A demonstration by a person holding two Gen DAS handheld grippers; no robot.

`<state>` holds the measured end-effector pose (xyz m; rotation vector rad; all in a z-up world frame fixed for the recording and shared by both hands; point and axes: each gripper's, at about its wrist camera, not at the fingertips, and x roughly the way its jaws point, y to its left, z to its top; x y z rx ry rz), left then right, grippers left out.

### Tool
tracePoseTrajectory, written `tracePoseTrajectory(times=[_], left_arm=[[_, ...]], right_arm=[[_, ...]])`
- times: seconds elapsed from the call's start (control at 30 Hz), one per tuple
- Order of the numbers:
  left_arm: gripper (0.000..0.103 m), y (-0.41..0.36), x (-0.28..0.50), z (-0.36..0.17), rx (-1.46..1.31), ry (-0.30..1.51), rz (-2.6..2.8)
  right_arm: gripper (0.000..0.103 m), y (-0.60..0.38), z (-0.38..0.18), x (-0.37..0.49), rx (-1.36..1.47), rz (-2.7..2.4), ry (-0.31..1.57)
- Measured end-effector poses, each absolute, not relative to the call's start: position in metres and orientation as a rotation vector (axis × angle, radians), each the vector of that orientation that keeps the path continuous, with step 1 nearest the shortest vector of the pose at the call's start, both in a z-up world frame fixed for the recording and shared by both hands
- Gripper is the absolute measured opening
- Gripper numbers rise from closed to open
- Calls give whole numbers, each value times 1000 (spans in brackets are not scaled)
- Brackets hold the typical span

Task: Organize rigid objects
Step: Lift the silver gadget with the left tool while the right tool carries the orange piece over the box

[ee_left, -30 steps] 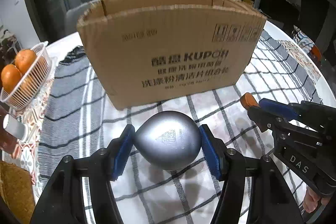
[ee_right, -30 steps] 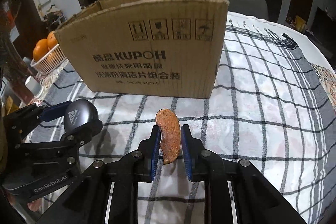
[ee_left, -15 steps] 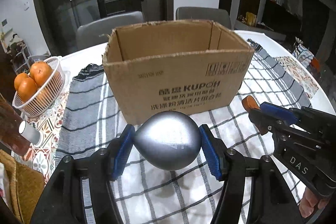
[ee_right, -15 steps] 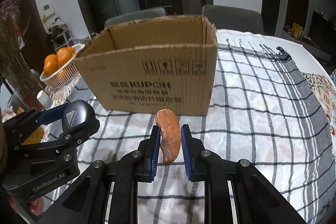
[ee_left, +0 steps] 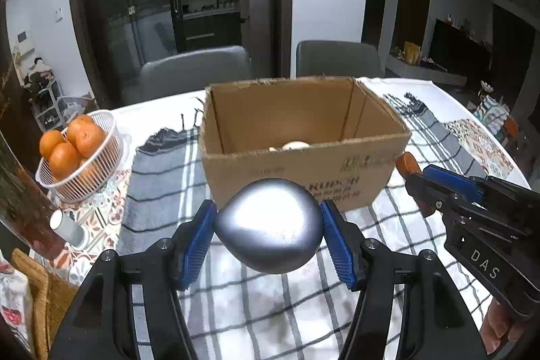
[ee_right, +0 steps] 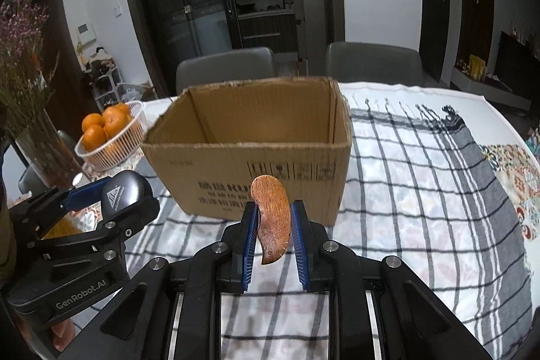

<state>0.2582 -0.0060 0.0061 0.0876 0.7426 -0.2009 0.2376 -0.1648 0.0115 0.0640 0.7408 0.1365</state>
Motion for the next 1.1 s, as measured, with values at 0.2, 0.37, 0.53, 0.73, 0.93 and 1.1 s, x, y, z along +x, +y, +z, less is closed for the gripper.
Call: tracePoseTrajectory(times=[0.2, 0.37, 0.53, 0.73, 0.93, 1.1], left_arm=[[62, -1, 262, 23, 84, 706, -192], [62, 1, 265, 34, 75, 683, -189], [62, 1, 272, 43, 73, 669, -181], [62, -1, 284, 49, 71, 663, -180], [62, -4, 303, 52, 77, 671, -184], [62, -7, 319, 53, 78, 687, -192]], right_arm=[[22, -160, 26, 241, 58, 147, 705], [22, -157, 39, 244, 53, 154, 677], [22, -156, 47, 251, 56, 162, 665], [22, -157, 51, 264, 70, 166, 658], [22, -159, 54, 277, 69, 163, 656], [22, -161, 57, 293, 64, 157, 657]])
